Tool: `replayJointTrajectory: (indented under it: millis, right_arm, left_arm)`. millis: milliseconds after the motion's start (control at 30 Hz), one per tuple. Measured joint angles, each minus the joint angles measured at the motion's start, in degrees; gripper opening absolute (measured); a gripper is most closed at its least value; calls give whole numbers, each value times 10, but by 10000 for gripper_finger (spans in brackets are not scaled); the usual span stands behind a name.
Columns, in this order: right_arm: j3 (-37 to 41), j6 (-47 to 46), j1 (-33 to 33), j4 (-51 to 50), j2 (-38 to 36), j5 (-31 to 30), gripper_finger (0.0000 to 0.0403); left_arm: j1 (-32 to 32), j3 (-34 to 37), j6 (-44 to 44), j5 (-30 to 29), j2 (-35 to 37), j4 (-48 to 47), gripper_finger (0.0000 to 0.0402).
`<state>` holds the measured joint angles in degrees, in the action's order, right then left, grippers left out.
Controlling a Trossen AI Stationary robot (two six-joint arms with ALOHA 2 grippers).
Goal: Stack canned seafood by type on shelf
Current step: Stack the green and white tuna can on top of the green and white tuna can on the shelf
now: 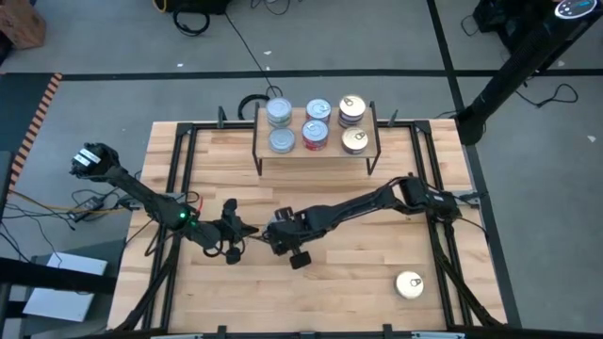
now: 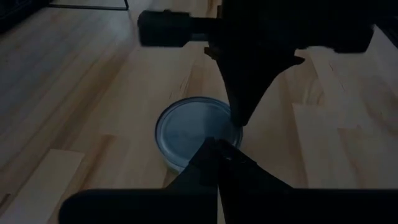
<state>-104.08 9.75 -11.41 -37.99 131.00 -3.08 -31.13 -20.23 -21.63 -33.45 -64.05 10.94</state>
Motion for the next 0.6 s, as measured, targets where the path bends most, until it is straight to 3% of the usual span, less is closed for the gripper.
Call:
replayJointTrajectory:
  millis: [433, 600]
  right_arm:
    - [-64, -142, 56, -48, 3, 194, 2]
    - [-72, -113, 37, -100, -3, 149, 5]
  left_arm:
    - [0, 0, 0, -6, 0, -1, 1]
    - [29, 0, 9, -29, -9, -9, 1]
